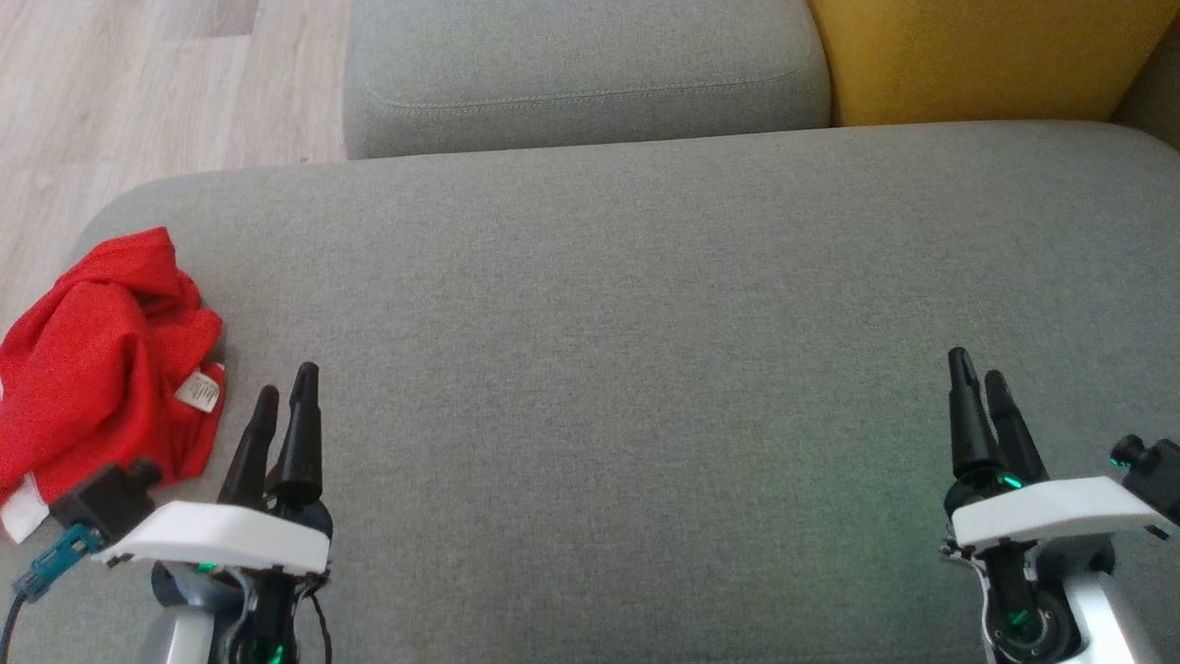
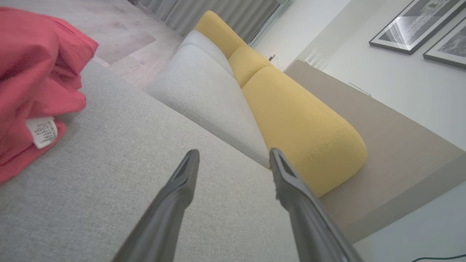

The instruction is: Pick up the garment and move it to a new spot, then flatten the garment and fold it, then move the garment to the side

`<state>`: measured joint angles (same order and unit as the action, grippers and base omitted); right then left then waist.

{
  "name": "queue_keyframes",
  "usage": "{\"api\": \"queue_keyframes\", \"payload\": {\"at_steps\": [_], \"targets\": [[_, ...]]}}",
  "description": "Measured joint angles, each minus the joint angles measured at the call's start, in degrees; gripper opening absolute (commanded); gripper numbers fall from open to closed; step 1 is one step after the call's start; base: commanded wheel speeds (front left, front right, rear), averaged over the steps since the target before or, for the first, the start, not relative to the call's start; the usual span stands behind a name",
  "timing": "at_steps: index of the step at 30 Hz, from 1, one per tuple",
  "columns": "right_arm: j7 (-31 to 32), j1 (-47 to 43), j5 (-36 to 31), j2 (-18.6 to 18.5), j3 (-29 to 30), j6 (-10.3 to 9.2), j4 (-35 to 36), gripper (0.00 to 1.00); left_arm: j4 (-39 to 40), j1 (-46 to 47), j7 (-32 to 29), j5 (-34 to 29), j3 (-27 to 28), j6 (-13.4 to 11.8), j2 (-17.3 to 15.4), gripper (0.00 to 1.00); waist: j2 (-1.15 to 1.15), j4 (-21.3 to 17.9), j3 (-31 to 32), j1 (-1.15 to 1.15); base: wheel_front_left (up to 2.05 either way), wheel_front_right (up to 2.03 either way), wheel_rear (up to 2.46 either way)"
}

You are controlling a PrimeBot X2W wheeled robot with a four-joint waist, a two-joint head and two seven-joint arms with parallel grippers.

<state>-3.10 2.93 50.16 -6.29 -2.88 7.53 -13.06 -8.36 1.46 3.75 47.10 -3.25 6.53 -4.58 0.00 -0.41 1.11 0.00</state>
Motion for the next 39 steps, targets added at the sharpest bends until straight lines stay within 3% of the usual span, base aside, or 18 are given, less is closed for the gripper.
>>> {"api": "queue_keyframes", "payload": {"at_steps": [39], "targets": [[-3.7,0.0,-26.9,-1.2,-4.9,0.00,-0.3,1.00,-1.4,-0.5,6.6,-27.7,-5.9,-3.5,-2.6,1.00,0.00,0.2,1.0,0.00,0.00,0.00,0.00]]}}
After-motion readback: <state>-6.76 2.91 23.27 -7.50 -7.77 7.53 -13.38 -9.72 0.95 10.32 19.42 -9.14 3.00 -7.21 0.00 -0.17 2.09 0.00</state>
